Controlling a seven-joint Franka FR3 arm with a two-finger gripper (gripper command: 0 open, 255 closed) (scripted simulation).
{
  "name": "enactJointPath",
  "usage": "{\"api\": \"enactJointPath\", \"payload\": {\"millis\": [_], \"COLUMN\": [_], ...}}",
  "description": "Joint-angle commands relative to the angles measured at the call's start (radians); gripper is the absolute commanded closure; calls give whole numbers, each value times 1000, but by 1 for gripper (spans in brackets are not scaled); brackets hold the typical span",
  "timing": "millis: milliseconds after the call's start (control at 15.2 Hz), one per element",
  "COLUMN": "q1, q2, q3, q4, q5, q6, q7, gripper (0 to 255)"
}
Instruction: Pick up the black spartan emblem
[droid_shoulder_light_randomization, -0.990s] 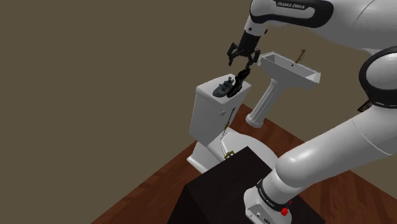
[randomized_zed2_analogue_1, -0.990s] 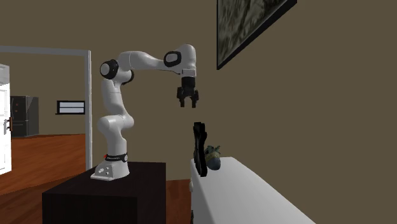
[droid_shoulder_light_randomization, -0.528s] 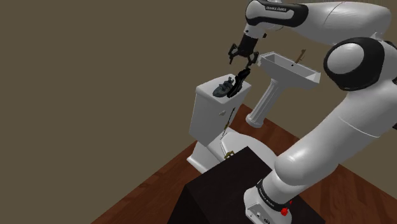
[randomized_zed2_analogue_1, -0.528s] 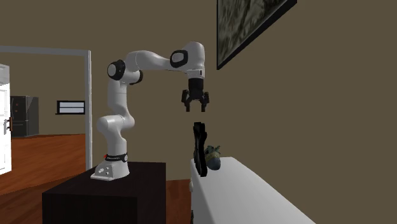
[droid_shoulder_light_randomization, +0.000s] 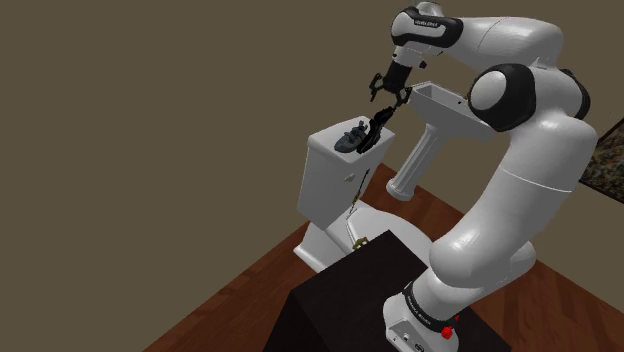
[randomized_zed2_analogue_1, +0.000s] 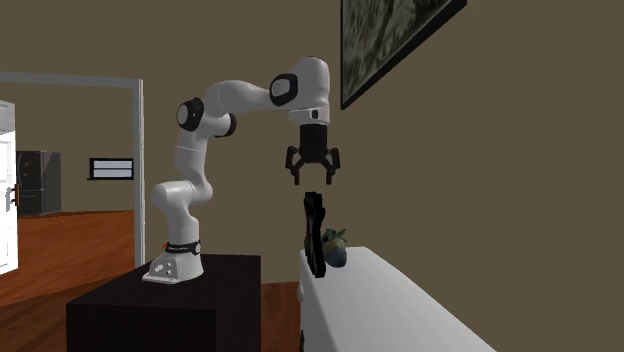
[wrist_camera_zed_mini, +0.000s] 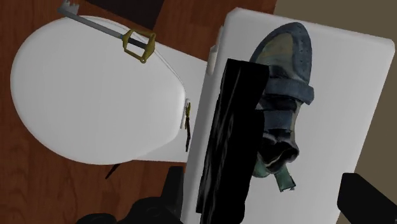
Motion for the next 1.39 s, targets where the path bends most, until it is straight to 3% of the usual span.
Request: {"api": "enactJointPath", "payload": {"millis": [0, 132, 792, 858, 1320], "q1": [-25, -53, -48, -48, -48], "q2": [63, 115, 106, 107, 108], "q3": [-19, -37, -36, -36, -36], "q4": [75, 134, 18, 20, 21], "q5": [23, 46, 45, 45, 45], "q6": [-20, -32, 74, 74, 73], "q7": [37, 70, 67, 67, 67], "gripper": [0, 0, 0, 255, 255]}}
